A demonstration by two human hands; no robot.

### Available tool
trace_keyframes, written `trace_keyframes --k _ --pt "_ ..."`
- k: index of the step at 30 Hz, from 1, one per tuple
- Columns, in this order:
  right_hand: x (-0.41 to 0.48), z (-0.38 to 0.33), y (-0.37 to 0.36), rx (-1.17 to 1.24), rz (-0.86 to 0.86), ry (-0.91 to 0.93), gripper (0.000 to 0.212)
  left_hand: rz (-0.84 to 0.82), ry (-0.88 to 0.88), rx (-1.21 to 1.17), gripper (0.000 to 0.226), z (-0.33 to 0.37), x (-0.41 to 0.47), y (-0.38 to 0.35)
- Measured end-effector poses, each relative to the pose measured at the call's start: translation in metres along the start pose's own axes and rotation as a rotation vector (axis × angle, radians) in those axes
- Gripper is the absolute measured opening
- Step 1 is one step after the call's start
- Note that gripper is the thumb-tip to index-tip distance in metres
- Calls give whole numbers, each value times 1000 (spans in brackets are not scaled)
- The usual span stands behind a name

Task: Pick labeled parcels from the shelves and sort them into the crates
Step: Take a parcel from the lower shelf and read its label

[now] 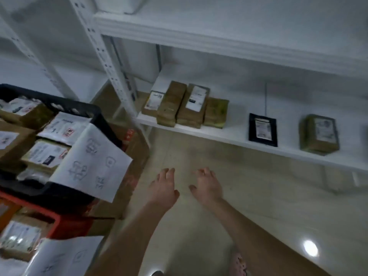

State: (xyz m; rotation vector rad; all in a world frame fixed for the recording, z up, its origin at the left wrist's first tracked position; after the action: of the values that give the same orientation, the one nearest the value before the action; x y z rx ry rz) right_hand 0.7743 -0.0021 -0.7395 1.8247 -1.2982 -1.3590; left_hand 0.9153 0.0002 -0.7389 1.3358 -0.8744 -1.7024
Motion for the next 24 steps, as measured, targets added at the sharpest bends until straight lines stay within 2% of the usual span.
trace_keyframes --k 5,12,17,21,24 --pt "11 121 53 101 81 -58 48 -20 -83 57 73 135 53 -5" --pt "33 281 127 73 148 -190 47 -11 -249 104 72 305 121 -16" --pt "61 332 137 221 176 -303 49 -49 -268 94 69 351 164 -27" --pt "95 360 129 429 219 -445 55 -97 -223 -4 66 353 205 -40" --pt "127 376 121 509 221 -485 60 -115 -198 -98 66 349 241 -51"
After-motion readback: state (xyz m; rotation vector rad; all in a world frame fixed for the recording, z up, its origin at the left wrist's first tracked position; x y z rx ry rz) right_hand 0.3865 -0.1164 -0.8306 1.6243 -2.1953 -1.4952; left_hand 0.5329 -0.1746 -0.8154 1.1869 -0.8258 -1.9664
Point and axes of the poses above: each hand's wrist, its own x-axis towards the middle knuckle, its own y-axis out of the back of the hand, z = x × y, the point moved 3 cm from there along x, towards the middle knuckle, and after that the axes turned 1 degree about y, right-handed, at the moved point
